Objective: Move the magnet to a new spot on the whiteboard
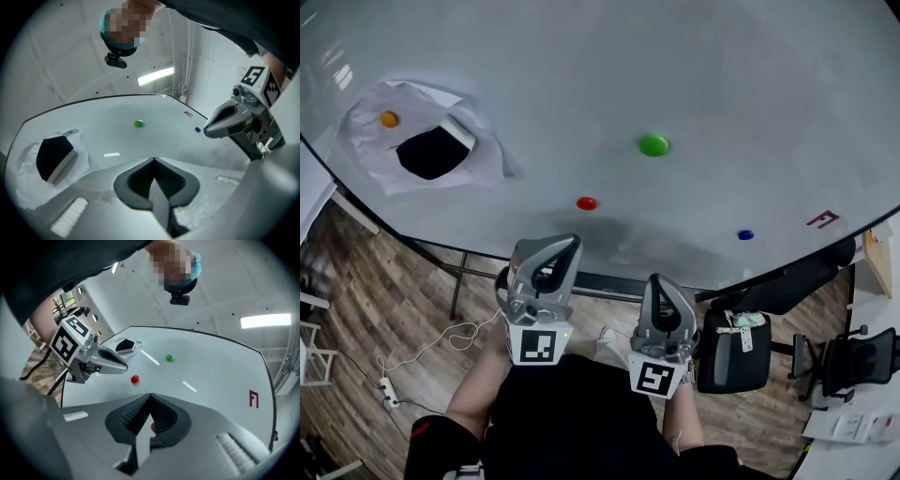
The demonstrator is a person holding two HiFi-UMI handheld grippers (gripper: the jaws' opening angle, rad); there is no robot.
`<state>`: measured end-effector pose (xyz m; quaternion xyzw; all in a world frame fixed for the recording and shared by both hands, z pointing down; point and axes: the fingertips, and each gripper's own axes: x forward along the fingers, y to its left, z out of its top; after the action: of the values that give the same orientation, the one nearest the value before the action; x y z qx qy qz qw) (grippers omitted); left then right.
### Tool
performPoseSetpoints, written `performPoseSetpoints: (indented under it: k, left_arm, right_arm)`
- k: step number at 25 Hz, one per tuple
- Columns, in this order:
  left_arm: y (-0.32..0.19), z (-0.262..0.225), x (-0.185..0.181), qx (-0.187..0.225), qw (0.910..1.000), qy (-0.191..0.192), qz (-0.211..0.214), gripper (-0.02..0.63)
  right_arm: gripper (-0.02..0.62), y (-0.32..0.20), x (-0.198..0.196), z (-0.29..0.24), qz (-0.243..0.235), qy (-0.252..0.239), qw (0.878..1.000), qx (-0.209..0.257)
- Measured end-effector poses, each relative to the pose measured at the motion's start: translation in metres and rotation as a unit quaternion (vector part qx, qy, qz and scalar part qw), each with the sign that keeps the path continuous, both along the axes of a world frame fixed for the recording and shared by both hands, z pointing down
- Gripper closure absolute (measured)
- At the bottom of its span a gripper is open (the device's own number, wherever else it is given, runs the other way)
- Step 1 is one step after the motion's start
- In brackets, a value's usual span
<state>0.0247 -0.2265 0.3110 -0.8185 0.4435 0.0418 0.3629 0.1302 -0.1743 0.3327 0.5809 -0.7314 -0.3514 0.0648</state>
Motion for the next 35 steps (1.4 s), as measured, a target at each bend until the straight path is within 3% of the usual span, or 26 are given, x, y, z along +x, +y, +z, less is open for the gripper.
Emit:
performPoseSetpoints:
  k: [19, 28, 35]
  left_arm:
    - [-0.030, -0.010, 0.006, 0.000, 0.9940, 0.015, -0.109, 0.590]
    - [-0.038, -0.007, 0.013, -0.020, 0.9927, 0.002, -0.119, 0.496]
    - [-0.048, -0.005, 0.015, -0.040, 0.9920, 0.003, -0.120, 0.469]
  right_arm:
    - [0.594, -0.054, -0.011, -0.003, -0.168, 0.024, 0.986, -0.002]
    - [0.594, -0.057, -0.008, -0.005, -0.195, 0.020, 0.981, 0.004]
    - [0.594, -0.057, 0.001, -0.004, -0.195, 0.014, 0.981, 0.004]
